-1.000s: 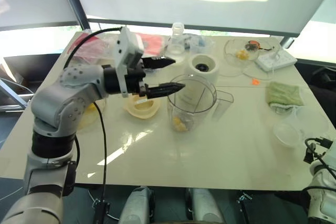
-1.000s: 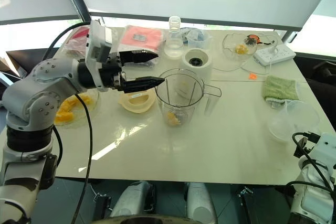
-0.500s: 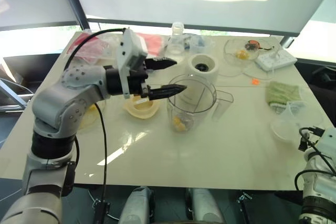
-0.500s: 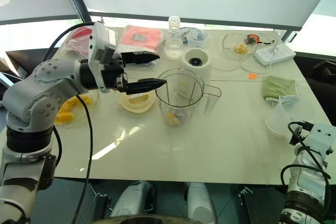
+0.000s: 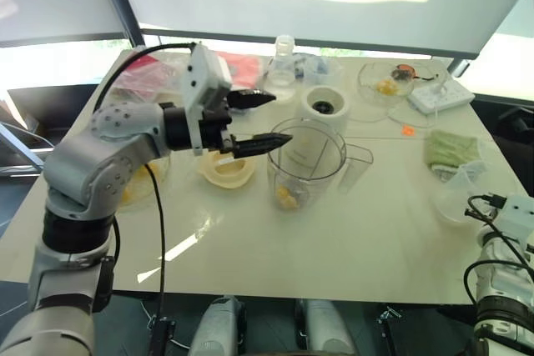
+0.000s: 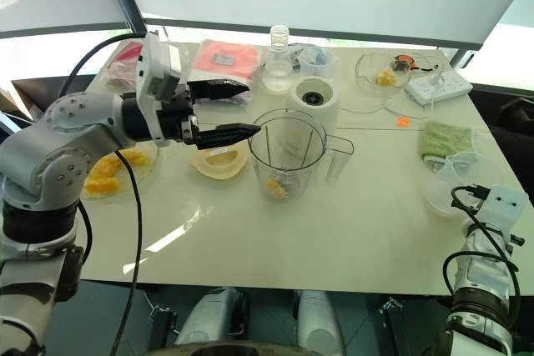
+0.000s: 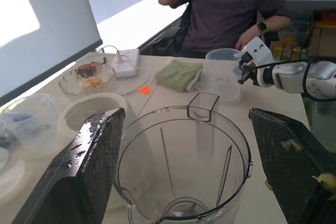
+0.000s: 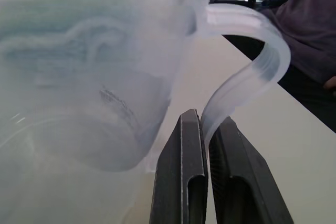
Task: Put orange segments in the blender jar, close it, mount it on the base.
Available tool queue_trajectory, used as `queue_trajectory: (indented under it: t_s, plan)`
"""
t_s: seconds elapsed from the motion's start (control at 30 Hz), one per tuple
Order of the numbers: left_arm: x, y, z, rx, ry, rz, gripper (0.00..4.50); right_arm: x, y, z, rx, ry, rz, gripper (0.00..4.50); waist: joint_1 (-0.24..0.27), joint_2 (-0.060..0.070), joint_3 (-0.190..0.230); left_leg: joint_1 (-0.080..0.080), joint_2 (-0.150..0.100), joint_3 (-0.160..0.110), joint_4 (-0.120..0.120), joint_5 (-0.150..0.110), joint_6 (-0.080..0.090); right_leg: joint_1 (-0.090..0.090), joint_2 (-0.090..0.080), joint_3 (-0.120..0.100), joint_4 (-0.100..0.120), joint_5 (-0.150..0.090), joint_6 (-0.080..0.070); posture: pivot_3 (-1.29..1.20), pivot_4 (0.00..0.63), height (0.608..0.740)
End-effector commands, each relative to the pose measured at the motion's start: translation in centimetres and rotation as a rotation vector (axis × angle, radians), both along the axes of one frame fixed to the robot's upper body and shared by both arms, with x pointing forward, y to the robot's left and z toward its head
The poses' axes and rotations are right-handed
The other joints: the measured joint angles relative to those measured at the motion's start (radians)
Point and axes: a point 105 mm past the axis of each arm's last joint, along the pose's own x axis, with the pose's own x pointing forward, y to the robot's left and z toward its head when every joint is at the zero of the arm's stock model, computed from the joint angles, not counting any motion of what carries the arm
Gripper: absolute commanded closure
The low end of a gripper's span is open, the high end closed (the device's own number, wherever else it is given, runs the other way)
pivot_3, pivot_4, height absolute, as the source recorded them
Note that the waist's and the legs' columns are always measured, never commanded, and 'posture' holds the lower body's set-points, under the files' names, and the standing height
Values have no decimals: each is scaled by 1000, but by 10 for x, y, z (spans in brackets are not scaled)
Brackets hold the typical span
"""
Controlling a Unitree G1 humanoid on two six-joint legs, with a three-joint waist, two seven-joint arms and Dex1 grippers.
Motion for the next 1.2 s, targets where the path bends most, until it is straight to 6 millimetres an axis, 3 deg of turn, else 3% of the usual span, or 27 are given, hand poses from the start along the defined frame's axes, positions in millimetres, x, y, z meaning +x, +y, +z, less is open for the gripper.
queue_trajectory:
  t_s: [0.03, 0.13, 0.33, 0.43, 0.53, 0.7, 0.87, 1.2]
  plan:
    - [-1, 6, 10, -9, -42, 19, 585, 4, -4, 18, -59, -30, 13, 4452, -1, 0, 0, 0, 0, 0, 0, 0, 0, 0, 0, 0, 0, 0, 0, 0, 150, 740]
    - [2, 14, 14, -8, -43, 30, 585, 14, 1, 48, -163, -66, 80, 4452, -3, 1, 1, 0, 0, 0, 0, 0, 0, 0, 0, 0, 0, 0, 0, 0, 150, 740]
    - [3, 31, 18, 36, -41, 24, 585, 51, 28, 160, -358, -213, 259, 4452, -10, 10, 6, 0, 0, 3, 0, 0, 0, -2, 0, 2, 2, 0, 0, 0, 150, 740]
    - [8, 41, 17, 38, 0, 22, 585, 67, 56, 221, -452, -257, 409, 4452, -6, 10, 6, 0, 0, 2, 0, 0, 0, -3, 1, 2, 2, 0, 0, 0, 150, 740]
    - [7, 49, 8, 98, 24, -7, 585, 74, 89, 255, -536, -255, 570, 4452, -2, 8, 7, -1, 0, 2, -1, 0, 0, -4, 2, 1, 2, 0, 1, 0, 150, 740]
    - [6, 60, -5, 186, 40, -25, 585, 74, 132, 278, -601, -248, 747, 4452, 7, 8, 7, -2, 2, 2, -2, -1, 2, -4, 1, 0, 0, 0, 1, 0, 150, 740]
    - [7, 65, -12, 212, 53, -25, 585, 67, 175, 278, -712, -196, 901, 4452, 6, 8, 7, -9, 0, 2, 0, -2, 3, -8, -1, -1, -3, 1, 2, 0, 150, 740]
    - [17, 58, -28, 199, 62, 7, 585, 61, 215, 276, -994, -107, 1028, 4452, 5, 7, 7, -10, 0, 2, 0, -2, 4, -9, -1, -1, -2, 2, 4, 0, 150, 740]
